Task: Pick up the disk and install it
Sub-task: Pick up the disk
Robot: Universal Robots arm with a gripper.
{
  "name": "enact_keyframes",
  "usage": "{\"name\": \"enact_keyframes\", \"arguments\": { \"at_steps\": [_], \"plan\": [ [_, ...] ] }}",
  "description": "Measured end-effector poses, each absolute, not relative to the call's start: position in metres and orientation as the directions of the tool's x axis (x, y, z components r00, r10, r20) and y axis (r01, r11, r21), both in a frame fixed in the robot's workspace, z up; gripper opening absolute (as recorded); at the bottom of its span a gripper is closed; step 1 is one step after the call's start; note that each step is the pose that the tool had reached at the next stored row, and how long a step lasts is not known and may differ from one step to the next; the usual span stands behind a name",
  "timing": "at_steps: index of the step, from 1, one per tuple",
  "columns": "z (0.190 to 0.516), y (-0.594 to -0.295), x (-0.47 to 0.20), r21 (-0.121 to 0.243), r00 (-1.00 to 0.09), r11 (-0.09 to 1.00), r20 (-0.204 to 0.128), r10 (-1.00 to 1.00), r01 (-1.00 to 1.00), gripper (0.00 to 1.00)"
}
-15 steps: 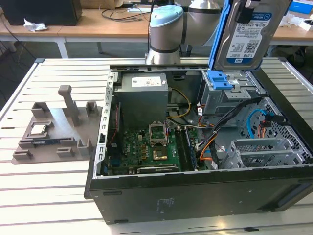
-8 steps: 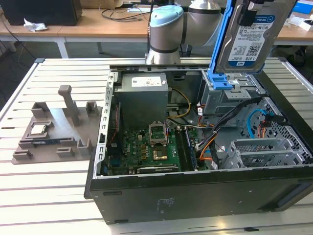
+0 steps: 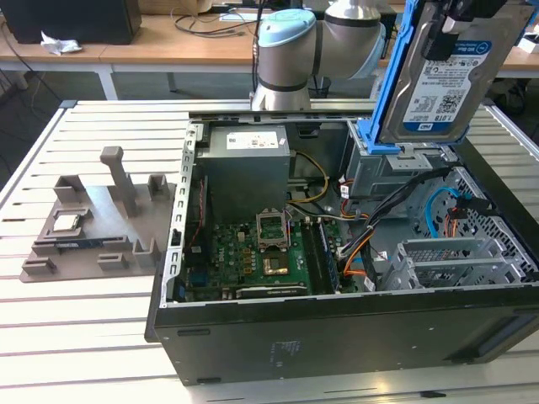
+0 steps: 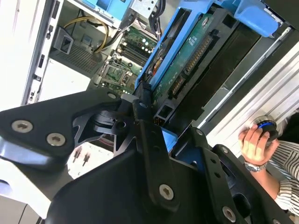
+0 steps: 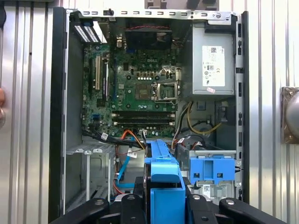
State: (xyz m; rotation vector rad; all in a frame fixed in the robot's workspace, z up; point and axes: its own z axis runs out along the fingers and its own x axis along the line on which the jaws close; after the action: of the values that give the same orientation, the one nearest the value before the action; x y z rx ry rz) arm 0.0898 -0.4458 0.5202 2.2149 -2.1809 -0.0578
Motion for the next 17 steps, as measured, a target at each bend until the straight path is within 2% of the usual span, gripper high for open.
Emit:
{"name": "enact_keyframes", "arguments": {
  "at_steps": [13, 17],
  "plan": [
    [0.519, -0.471, 0.09, 0.049, 0.015, -0.015, -0.004, -1.0, -0.999, 0.36],
    [0.519, -0.487, 0.09, 0.049, 0.015, -0.015, -0.004, -1.0, -0.999, 0.36]
  ]
}}
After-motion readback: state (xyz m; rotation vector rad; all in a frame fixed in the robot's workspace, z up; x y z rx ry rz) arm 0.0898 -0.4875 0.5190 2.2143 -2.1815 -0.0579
